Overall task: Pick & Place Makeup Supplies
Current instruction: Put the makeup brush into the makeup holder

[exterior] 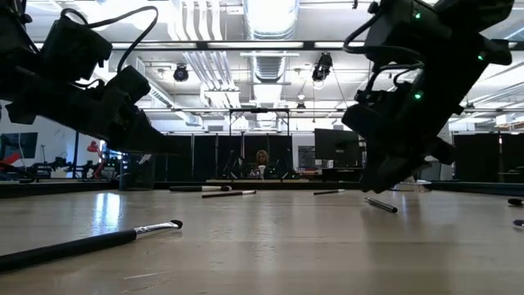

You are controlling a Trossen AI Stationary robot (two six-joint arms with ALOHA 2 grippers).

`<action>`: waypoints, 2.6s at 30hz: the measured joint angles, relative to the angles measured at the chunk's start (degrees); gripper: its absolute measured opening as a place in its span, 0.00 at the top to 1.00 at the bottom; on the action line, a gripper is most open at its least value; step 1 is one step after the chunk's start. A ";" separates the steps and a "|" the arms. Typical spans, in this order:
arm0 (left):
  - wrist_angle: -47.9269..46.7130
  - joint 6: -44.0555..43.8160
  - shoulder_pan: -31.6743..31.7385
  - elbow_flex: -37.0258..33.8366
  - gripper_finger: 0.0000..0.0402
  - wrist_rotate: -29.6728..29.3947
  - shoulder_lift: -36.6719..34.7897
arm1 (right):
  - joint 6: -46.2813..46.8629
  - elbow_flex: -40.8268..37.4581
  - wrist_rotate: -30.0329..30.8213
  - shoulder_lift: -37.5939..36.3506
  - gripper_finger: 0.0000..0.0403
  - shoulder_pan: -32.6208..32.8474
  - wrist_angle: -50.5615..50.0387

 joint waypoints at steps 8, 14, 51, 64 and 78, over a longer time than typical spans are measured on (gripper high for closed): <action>-0.06 -0.35 0.00 0.00 1.00 0.00 -0.02 | -1.67 1.99 -1.73 3.76 0.77 -1.01 -0.52; -0.14 -0.35 0.01 0.00 1.00 -0.01 -0.02 | -6.87 2.73 -2.24 4.29 0.88 -1.55 -0.48; -4.57 -4.54 0.00 1.09 0.89 0.00 -0.04 | -17.95 13.73 -6.64 3.21 0.97 -3.56 -19.53; -4.70 -4.57 0.00 1.11 0.89 0.02 -0.04 | -18.34 13.41 -7.53 3.21 0.97 -3.83 -19.37; -4.71 -4.59 0.01 1.11 0.88 0.02 -0.04 | -21.37 13.27 -10.82 3.83 0.73 -6.24 -15.81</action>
